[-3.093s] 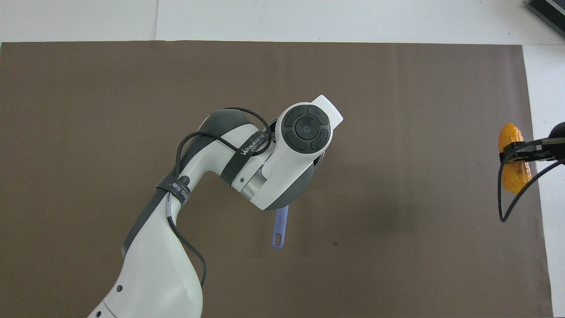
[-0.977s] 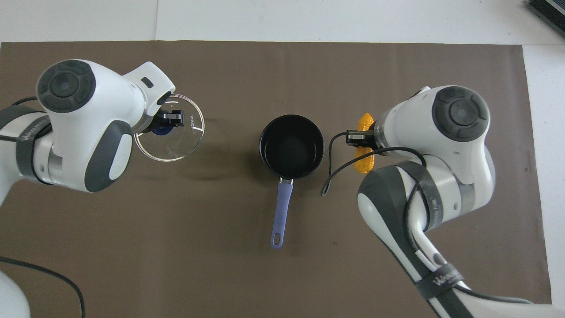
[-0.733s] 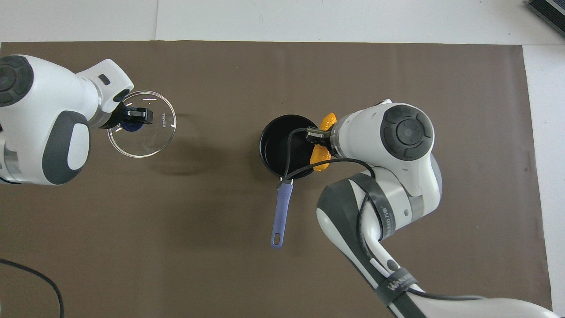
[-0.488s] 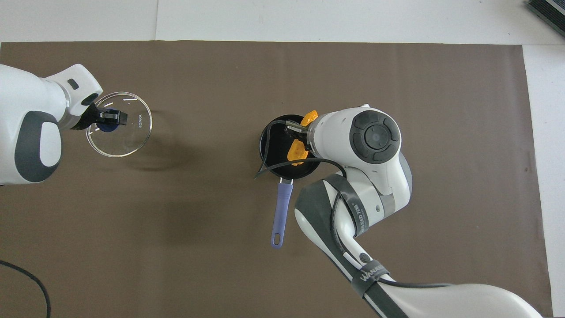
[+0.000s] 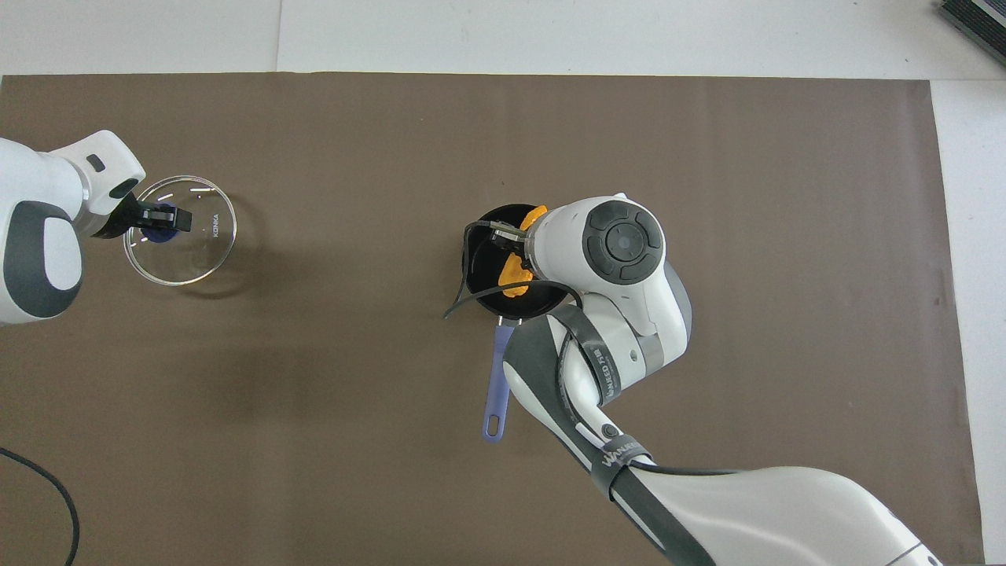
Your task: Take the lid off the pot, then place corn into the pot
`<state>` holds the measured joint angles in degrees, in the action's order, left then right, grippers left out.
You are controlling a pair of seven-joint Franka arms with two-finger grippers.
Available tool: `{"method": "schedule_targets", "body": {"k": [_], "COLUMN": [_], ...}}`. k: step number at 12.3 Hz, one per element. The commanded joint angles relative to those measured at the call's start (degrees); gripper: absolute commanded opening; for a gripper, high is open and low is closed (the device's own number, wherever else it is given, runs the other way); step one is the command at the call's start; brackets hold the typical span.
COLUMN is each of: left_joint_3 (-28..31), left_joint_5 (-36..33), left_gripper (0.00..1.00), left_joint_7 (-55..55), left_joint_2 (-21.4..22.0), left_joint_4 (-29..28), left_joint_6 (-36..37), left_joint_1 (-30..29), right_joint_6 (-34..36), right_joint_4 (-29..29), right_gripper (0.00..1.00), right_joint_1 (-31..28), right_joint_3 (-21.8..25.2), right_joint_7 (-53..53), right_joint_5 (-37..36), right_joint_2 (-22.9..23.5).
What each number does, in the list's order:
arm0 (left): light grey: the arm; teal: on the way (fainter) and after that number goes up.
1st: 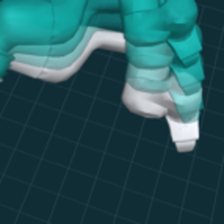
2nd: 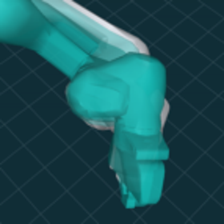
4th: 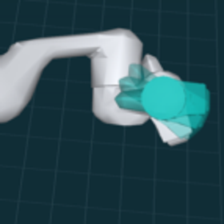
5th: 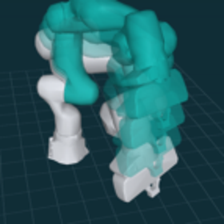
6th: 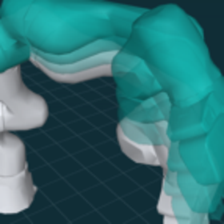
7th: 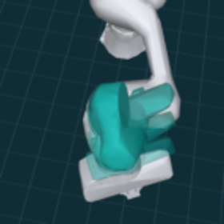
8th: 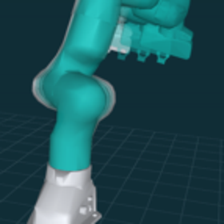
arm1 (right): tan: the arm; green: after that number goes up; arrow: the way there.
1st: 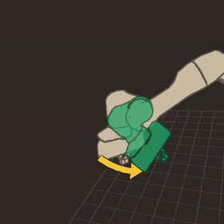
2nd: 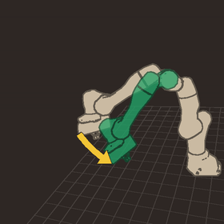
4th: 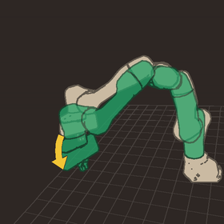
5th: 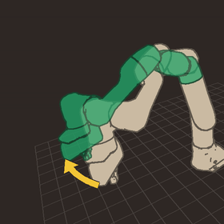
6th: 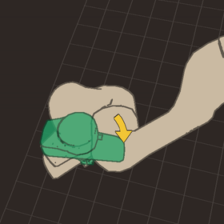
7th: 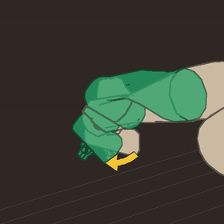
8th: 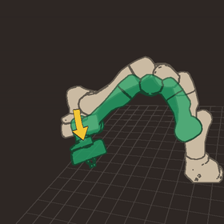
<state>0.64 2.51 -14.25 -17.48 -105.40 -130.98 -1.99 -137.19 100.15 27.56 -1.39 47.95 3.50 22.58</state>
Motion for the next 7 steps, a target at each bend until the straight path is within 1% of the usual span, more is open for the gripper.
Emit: {"method": "schedule_targets", "body": {"k": [1, 5, 6, 7], "left_joint_3": [-0.2, -0.2, -0.2, -0.11], "left_joint_5": [0.92, 0.92, 0.92, 0.92], "left_gripper": [0.0, 0.0, 0.0, 0.0], "left_joint_7": [-2.79, -4.99, -5.17, -5.08], "left_joint_2": [0.25, -1.24, -1.42, -1.51], "left_joint_4": [-1.56, -1.56, -1.65, -1.65], "left_joint_6": [-2.96, -3.4, -3.4, -3.32], "left_joint_1": [-0.12, -0.21, -0.21, -0.12], "right_joint_6": [-0.62, -0.62, -0.62, -0.62], "right_joint_4": [-0.13, 0.74, 0.75, 0.75], "right_gripper": [0.0, 0.0, 0.04, 0.21], "right_joint_1": [0.83, 1.09, 1.01, 1.09], "right_joint_3": [-0.46, -0.46, -0.46, -0.46], "right_joint_7": [-0.05, -2.86, -3.03, -3.04], "right_joint_5": [1.42, 1.42, 1.42, 1.33], "right_joint_2": [0.89, 1.33, 1.24, 1.33]}}
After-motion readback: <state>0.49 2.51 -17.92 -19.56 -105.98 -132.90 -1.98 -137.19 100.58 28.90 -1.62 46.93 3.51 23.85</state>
